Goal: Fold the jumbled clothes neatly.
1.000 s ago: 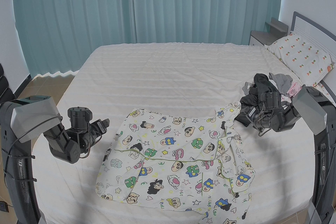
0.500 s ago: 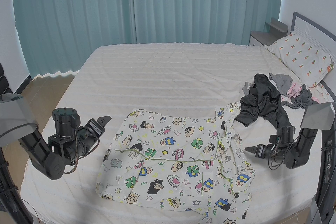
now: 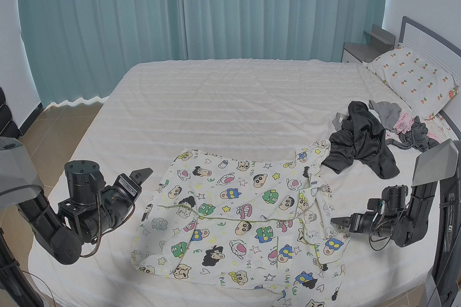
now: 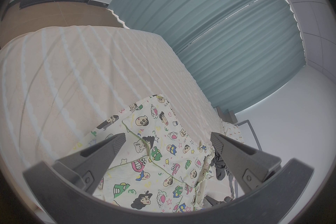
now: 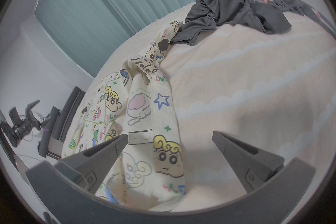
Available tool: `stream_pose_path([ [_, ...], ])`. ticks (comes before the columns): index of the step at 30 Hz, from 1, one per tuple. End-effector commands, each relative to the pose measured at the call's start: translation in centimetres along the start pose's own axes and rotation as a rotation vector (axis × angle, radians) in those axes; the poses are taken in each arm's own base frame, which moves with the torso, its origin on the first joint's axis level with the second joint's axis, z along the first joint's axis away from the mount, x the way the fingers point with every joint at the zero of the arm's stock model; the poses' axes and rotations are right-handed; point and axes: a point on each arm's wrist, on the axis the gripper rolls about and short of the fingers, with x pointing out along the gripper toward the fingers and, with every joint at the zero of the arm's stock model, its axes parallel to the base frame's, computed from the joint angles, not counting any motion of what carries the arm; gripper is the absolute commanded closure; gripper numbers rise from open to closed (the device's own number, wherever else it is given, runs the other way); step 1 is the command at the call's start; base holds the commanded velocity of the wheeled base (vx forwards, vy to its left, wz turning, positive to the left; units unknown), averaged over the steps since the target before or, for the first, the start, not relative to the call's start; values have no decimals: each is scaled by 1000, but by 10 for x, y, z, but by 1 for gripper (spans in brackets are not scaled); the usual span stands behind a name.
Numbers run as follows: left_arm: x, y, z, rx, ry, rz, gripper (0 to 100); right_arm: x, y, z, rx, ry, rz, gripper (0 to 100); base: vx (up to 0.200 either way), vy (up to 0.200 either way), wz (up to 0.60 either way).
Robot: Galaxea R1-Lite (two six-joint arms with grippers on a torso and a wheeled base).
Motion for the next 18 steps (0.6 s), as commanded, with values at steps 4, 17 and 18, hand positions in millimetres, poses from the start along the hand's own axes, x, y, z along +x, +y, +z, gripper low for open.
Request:
stream_pose_path([
  [4,9,9,-7,7,8,27,0,-12,6,-5,56,27,15,0,0,0,0],
  [17,8,11,-9,11,13,34,0,-12,15,-15,135,51,-32,0,0,0,0],
  [18,8,11,-9,11,13,34,0,-12,15,-15,135,49,-37,0,0,0,0],
])
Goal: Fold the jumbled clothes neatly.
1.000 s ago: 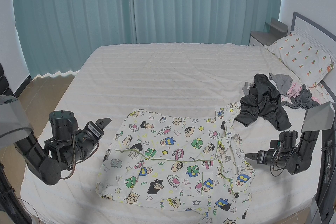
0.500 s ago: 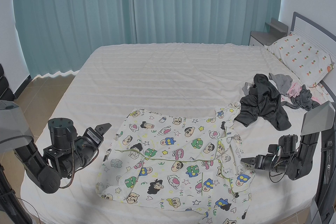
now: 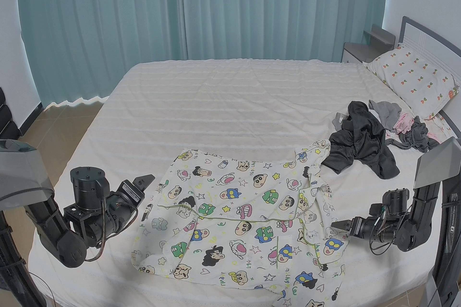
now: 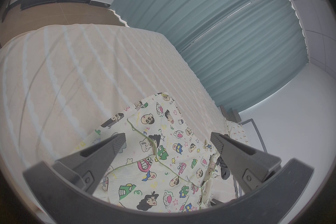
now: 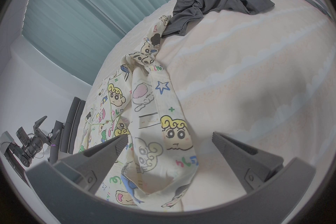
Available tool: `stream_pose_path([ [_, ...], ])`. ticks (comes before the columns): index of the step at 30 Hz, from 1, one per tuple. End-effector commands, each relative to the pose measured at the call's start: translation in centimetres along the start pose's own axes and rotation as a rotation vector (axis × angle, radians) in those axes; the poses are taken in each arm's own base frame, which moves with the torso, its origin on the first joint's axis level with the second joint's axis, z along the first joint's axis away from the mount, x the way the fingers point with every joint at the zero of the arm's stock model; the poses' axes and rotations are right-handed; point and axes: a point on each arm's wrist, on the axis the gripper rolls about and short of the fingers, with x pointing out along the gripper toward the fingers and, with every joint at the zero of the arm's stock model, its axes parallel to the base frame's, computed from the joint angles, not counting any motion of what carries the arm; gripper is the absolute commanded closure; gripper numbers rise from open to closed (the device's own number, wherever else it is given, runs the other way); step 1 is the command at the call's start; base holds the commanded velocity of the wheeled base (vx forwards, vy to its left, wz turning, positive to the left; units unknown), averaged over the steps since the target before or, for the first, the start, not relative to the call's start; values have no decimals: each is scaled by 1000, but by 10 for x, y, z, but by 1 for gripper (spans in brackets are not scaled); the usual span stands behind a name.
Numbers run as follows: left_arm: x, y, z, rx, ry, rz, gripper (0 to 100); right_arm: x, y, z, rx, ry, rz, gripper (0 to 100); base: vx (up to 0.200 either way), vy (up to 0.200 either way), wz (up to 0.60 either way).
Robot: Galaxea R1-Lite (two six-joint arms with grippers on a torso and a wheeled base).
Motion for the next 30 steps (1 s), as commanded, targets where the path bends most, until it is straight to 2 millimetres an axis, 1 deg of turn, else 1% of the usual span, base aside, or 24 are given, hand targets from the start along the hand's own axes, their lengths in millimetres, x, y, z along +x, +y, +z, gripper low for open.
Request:
stream_pose_path([
  [1,1,2,-1,1,5,8,0,3,4,-2,-1,3,-6,0,0,0,0],
  [3,1,2,-1,1,5,8,0,3,5,-2,1,1,-12,0,0,0,0],
  [4,1,2,-1,1,5,8,0,3,4,-3,3,1,-14,100,0,0,0],
  [19,1,2,-1,1,5,8,0,1,4,-1,11,-9,-15,100,0,0,0],
  [23,1,2,-2,1,6,7,0,-7,5,8,23,-57,-9,100,0,0,0],
  [26,1,2,-1,1,4,9,0,-19,0,20,35,-113,-20,100,0,0,0],
  [30,1,2,-1,1,4,9,0,-21,-9,24,52,-132,-44,100,0,0,0],
])
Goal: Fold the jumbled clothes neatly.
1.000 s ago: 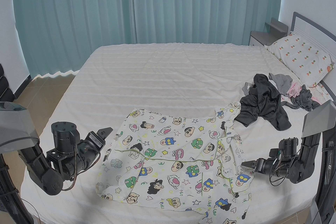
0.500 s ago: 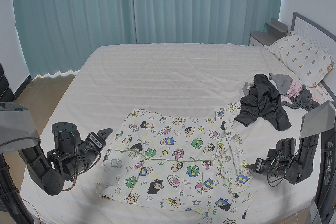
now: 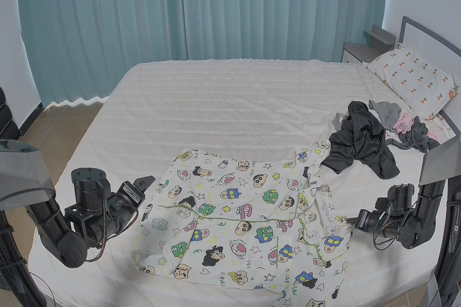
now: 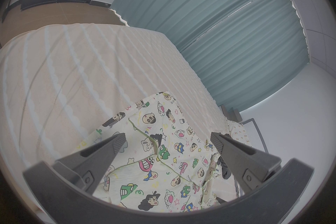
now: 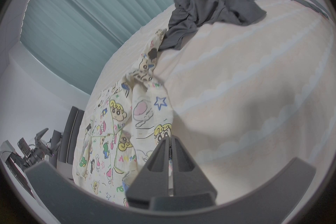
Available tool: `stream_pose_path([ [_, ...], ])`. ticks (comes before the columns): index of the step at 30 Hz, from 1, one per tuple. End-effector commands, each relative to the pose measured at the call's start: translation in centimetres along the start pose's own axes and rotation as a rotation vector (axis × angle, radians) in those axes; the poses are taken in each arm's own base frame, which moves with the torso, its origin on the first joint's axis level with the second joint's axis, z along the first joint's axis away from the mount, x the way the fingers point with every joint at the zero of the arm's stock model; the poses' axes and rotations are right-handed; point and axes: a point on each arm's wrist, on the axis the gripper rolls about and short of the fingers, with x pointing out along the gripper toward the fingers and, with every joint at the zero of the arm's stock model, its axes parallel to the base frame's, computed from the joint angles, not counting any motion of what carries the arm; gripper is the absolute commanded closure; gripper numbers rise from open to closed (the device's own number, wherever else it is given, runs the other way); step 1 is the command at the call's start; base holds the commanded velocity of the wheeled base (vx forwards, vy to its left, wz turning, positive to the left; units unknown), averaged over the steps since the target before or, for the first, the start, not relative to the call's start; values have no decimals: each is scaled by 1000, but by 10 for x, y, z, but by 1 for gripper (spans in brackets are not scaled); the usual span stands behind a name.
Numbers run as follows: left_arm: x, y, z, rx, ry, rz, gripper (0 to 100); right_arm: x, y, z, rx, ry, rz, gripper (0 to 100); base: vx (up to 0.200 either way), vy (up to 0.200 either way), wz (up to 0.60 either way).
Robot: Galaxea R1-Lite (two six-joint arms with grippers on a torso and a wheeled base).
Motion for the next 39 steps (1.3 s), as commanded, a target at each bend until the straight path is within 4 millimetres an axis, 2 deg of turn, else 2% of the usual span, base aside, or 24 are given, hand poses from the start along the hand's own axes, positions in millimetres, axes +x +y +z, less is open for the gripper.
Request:
stream_pose_path([
  [1,0,0,0,1,0,2,0,-6,-9,10,7,-42,-22,100,0,0,0],
  [3,0,0,0,1,0,2,0,-6,-9,10,7,-42,-22,100,0,0,0],
  [10,4,3,0,3,-28,29,0,-11,-29,5,-112,-21,-101,100,0,0,0],
  [18,5,4,-1,3,-25,34,0,-19,-29,-5,-181,17,-140,100,0,0,0],
  [27,5,3,-1,4,-26,33,0,-16,-32,1,-194,-30,-236,100,0,0,0],
  [33,5,3,-1,3,-27,34,0,-24,-28,0,-194,26,-249,100,0,0,0],
  [34,5,3,-1,4,-26,33,0,-26,-26,0,-196,38,-246,0,0,0,0],
  [39,5,3,-1,3,-27,34,0,-24,-25,11,-187,9,-176,0,0,0,0],
])
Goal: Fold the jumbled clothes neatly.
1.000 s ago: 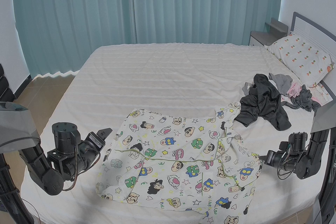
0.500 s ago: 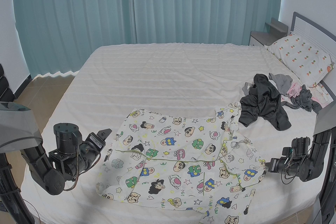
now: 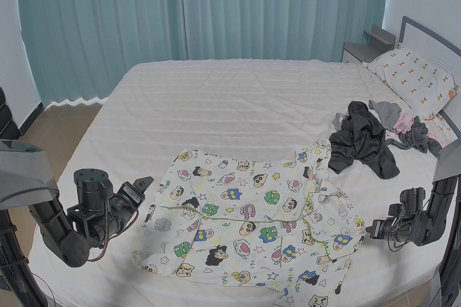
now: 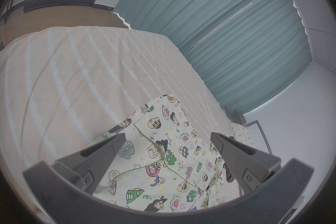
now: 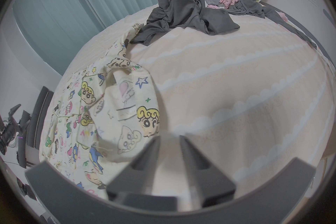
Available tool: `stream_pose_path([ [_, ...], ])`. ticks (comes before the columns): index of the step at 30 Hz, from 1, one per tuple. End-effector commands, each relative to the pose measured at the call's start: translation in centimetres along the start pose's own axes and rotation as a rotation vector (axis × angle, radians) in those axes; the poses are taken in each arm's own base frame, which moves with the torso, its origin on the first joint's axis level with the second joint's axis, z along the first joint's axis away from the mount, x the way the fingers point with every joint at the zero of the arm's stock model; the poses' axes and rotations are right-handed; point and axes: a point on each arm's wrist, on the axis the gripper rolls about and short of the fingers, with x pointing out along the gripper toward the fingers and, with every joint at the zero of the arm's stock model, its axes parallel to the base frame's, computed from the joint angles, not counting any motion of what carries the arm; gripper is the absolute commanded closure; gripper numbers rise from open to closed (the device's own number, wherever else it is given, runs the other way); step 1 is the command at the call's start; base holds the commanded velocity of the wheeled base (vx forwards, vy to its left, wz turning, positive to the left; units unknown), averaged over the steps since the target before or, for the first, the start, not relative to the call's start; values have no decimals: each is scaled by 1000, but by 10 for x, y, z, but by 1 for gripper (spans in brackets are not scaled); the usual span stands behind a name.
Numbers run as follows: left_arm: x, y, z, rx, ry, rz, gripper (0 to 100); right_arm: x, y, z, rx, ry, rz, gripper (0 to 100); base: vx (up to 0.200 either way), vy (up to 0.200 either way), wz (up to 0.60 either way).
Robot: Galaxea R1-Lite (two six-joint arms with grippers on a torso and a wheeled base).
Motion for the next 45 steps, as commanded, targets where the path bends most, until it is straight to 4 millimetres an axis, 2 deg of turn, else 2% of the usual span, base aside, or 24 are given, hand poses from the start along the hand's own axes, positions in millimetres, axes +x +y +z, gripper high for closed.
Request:
stream_pose_path([
  [1,0,0,0,1,1,0,0,1,-2,16,10,-63,60,0,0,0,0],
  [5,0,0,0,-1,1,0,0,19,-8,27,80,-87,149,0,0,0,0],
  [9,0,0,-1,-1,0,2,0,37,-17,36,90,-115,154,0,0,0,0],
  [14,3,2,-2,2,6,11,0,45,-24,46,94,-144,156,0,0,0,0],
  [23,3,5,-4,2,11,22,0,71,-6,56,44,-127,235,0,0,0,0],
  [29,4,5,-4,3,15,25,0,82,-8,58,41,-121,243,0,0,0,0],
  [37,7,7,-6,4,20,33,0,87,-4,60,28,-123,256,0,0,0,0],
  [38,7,8,-6,4,21,34,0,87,-3,60,26,-121,257,100,0,0,0],
  [45,7,8,-6,4,20,35,0,94,2,63,0,-131,277,100,0,0,0],
])
